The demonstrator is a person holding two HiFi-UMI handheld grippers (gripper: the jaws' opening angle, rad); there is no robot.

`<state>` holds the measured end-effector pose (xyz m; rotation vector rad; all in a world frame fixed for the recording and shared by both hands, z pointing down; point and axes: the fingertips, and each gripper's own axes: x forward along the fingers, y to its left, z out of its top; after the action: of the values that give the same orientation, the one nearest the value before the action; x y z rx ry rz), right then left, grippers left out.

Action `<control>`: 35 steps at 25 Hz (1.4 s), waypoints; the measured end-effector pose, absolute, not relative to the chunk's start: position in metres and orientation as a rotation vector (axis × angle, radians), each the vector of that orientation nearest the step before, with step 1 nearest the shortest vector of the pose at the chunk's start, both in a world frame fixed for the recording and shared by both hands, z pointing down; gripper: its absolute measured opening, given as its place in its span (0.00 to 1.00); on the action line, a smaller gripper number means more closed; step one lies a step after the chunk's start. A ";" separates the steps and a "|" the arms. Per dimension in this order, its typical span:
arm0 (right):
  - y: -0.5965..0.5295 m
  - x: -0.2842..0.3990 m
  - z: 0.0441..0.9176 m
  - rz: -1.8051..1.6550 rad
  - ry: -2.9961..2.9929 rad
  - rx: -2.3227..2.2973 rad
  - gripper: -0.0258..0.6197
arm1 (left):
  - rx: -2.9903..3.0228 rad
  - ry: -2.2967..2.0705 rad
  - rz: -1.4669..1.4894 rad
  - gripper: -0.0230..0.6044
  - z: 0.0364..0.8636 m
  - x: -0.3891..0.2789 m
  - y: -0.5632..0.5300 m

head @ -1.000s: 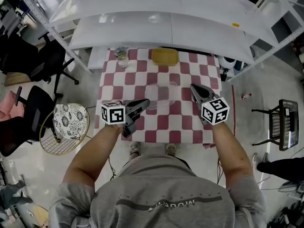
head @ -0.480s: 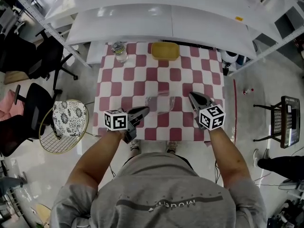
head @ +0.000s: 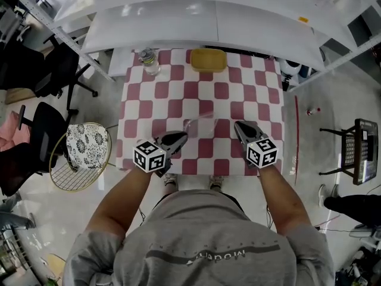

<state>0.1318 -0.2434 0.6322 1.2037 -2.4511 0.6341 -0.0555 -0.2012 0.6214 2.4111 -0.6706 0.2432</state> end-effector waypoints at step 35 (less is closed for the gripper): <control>-0.264 0.129 0.606 0.576 -2.503 1.257 0.08 | 2.787 -0.971 0.468 0.09 0.573 -0.059 -0.242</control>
<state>0.1285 -0.2636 0.6056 1.2565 -2.5025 0.5761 -0.0586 -0.2421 0.5734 2.7868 -0.9707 0.4684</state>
